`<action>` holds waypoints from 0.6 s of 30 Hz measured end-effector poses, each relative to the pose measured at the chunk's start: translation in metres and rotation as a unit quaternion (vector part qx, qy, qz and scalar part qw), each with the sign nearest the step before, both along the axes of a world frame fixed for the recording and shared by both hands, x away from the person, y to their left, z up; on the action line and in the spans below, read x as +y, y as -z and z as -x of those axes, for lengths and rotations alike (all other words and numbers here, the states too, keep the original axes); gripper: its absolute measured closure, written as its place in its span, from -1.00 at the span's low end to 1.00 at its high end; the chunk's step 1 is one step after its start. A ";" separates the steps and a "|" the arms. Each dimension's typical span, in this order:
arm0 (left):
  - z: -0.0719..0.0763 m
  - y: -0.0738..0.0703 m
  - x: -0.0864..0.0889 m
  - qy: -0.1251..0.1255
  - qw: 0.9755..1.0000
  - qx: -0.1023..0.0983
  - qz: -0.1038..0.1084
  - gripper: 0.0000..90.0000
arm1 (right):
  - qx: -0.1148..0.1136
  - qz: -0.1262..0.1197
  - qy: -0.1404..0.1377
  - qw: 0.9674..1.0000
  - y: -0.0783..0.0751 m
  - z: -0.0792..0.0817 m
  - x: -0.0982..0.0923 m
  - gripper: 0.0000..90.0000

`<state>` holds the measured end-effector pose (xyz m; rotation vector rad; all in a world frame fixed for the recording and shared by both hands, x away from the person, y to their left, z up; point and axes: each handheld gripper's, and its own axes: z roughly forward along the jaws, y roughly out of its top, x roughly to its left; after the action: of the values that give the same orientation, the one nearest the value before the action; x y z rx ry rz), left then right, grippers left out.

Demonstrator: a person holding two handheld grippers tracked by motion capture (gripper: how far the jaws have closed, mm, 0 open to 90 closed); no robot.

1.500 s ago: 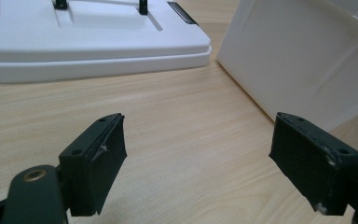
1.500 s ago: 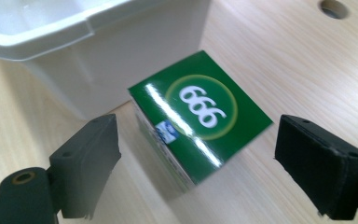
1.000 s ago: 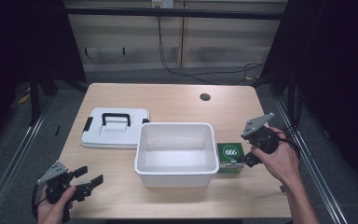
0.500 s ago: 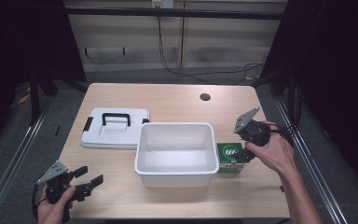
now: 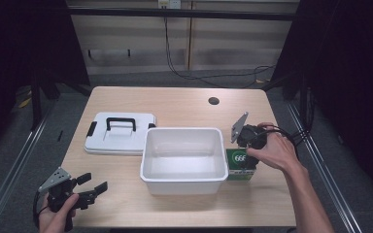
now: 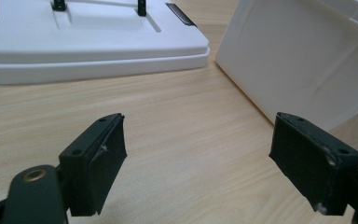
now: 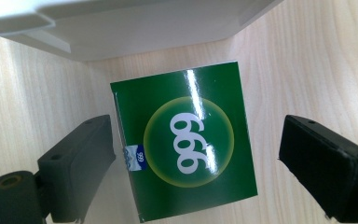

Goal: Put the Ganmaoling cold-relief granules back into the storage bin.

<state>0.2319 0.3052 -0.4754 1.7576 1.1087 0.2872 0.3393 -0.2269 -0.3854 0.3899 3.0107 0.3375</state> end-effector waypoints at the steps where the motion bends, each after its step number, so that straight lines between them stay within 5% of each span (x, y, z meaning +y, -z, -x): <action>1: 0.000 0.000 0.000 0.000 1.000 0.000 0.000 -0.61 | 0.000 0.000 0.000 1.000 0.000 0.000 0.000 -0.79; 18: 0.000 0.000 -0.001 0.001 1.000 0.001 0.001 -0.61 | 0.037 0.028 -0.024 0.999 0.029 -0.007 0.002 -0.79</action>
<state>0.2317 0.3043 -0.4753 1.7581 1.1092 0.2836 0.3464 -0.2252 -0.4147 0.3328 3.0986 0.2475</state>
